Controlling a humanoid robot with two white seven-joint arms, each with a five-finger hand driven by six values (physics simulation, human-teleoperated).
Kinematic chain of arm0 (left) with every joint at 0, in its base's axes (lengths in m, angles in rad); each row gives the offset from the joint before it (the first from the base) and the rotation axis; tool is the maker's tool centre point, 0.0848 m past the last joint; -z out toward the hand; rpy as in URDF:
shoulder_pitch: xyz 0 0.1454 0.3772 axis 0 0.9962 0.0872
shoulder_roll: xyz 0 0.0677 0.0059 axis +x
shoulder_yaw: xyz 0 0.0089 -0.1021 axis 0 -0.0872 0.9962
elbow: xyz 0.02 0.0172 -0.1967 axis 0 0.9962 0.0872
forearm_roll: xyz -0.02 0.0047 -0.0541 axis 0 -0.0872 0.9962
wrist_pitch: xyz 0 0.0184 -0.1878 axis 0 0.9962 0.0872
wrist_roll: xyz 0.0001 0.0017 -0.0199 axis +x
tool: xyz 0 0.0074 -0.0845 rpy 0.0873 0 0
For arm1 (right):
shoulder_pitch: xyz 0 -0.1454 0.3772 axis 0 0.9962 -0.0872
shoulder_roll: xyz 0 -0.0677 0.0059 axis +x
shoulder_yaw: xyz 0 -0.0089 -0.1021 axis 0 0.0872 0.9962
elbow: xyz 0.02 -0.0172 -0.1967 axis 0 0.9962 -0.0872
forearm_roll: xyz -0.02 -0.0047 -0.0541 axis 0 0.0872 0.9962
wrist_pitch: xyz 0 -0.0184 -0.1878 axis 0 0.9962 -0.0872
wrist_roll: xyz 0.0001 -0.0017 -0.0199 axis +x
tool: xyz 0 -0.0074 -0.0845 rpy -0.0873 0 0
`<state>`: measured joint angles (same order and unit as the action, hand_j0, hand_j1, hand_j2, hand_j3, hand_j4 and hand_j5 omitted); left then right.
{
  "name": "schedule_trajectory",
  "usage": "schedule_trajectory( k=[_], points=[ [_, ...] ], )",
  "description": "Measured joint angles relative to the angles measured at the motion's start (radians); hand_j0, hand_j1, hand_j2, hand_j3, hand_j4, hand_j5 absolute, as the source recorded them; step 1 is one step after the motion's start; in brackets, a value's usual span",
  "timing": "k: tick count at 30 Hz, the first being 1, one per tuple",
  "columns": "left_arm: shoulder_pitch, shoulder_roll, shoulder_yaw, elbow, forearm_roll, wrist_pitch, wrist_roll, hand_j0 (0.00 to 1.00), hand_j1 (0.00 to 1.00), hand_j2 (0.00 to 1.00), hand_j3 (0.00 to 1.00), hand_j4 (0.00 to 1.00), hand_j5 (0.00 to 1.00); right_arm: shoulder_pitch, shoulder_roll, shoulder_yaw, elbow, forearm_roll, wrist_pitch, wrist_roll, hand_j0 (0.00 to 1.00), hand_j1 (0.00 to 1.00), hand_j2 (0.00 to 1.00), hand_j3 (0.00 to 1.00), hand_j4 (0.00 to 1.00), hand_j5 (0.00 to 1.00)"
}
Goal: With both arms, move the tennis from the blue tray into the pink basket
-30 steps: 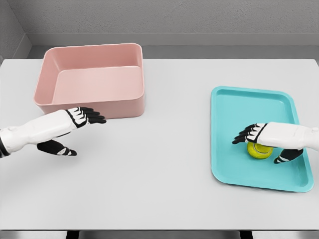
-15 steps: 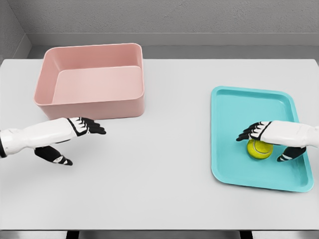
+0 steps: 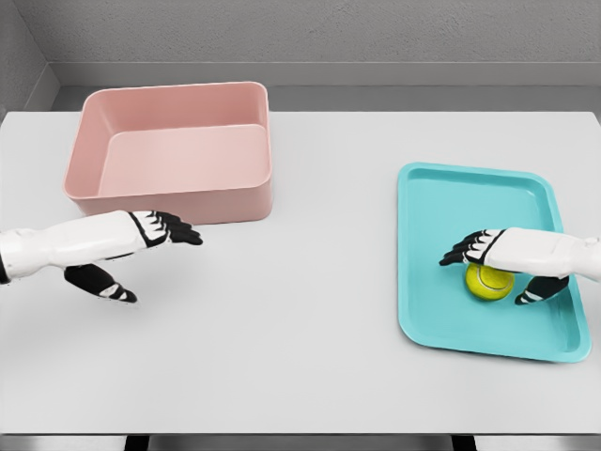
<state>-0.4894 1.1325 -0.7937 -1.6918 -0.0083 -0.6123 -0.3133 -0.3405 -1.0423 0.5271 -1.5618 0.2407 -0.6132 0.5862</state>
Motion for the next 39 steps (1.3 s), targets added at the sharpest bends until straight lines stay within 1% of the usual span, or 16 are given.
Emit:
schedule_trajectory(
  k=[7,13,16,17,19,22,25,28,29,31,32,33,34,37,38,39],
  points=[
    [-0.028,0.013,-0.005,-0.005,-0.007,0.0,0.0,1.0,1.0,1.0,1.0,1.0,1.0,0.003,0.001,0.0,-0.001,0.001,0.0,0.001,1.0,1.0,1.0,1.0,1.0,1.0],
    [-0.083,-0.019,-0.006,0.002,-0.046,0.0,0.0,1.0,1.0,1.0,1.0,1.0,1.0,0.006,0.001,0.001,-0.001,0.003,0.0,0.0,1.0,1.0,1.0,1.0,1.0,1.0],
    [-0.124,-0.045,-0.011,0.011,-0.055,0.0,0.0,1.0,1.0,1.0,1.0,1.0,1.0,0.006,0.001,0.001,0.0,0.002,0.0,0.0,1.0,1.0,1.0,1.0,1.0,1.0],
    [-0.158,-0.052,-0.024,0.013,-0.056,0.0,0.001,1.0,1.0,1.0,1.0,1.0,1.0,0.006,0.001,0.001,0.0,0.003,0.0,0.0,1.0,1.0,1.0,1.0,1.0,1.0],
    [-0.239,-0.07,-0.082,0.016,-0.055,0.001,0.001,1.0,1.0,1.0,1.0,1.0,1.0,0.006,0.001,0.001,0.0,0.002,0.0,0.0,1.0,1.0,1.0,1.0,1.0,1.0],
    [-0.256,-0.086,-0.165,0.019,-0.054,0.0,0.002,1.0,1.0,1.0,1.0,1.0,1.0,0.006,0.001,0.001,0.0,0.002,0.0,0.0,1.0,1.0,1.0,1.0,1.0,1.0],
    [-0.317,-0.089,-0.242,0.018,-0.048,0.0,0.005,1.0,1.0,1.0,1.0,1.0,1.0,0.005,0.001,0.001,0.0,0.002,0.0,0.001,1.0,1.0,1.0,1.0,1.0,1.0],
    [-0.319,-0.085,-0.309,0.017,-0.032,0.0,0.006,1.0,1.0,1.0,1.0,1.0,1.0,0.005,0.001,0.0,0.001,0.003,0.0,0.001,0.98,0.98,0.98,0.98,0.98,0.98],
    [-0.319,-0.081,-0.326,0.017,-0.02,0.0,0.005,1.0,1.0,1.0,1.0,1.0,1.0,0.005,0.001,0.0,0.001,0.003,0.0,0.001,0.92,0.92,0.92,0.92,0.92,0.92],
    [-0.319,-0.072,-0.351,0.017,0.004,0.0,0.004,1.0,1.0,1.0,1.0,1.0,1.0,0.005,0.001,0.0,0.002,0.004,0.0,0.008,0.87,0.87,0.87,0.87,0.87,0.87],
    [-0.319,-0.067,-0.361,0.017,0.015,0.0,0.004,1.0,1.0,1.0,1.0,1.0,1.0,0.005,0.001,0.0,0.003,0.004,0.0,0.013,0.86,0.86,0.86,0.86,0.86,0.86],
    [-0.319,-0.061,-0.369,0.017,0.026,0.0,0.003,1.0,1.0,1.0,1.0,1.0,1.0,0.005,0.002,0.0,0.003,0.004,0.0,0.016,0.8,0.8,0.8,0.8,0.8,0.8],
    [-0.318,-0.052,-0.376,0.017,0.036,0.0,0.002,1.0,1.0,1.0,1.0,1.0,1.0,0.005,0.002,-0.001,0.004,0.004,0.0,0.019,0.78,0.78,0.78,0.78,0.78,0.78],
    [-0.318,-0.029,-0.386,0.018,0.063,0.0,-0.005,1.0,1.0,1.0,1.0,1.0,1.0,0.005,0.005,-0.001,0.005,0.004,0.0,0.023,0.73,0.73,0.73,0.73,0.73,0.73],
    [-0.318,-0.025,-0.388,0.019,0.072,0.0,-0.014,1.0,1.0,1.0,1.0,1.0,1.0,0.005,0.006,-0.001,0.005,0.004,0.0,0.023,0.7,0.7,0.7,0.7,0.7,0.7],
    [-0.318,-0.022,-0.39,0.02,0.08,0.0,-0.023,1.0,1.0,1.0,1.0,1.0,1.0,0.005,0.006,-0.001,0.006,0.004,0.0,0.024,0.69,0.69,0.69,0.69,0.69,0.69]
  ],
)
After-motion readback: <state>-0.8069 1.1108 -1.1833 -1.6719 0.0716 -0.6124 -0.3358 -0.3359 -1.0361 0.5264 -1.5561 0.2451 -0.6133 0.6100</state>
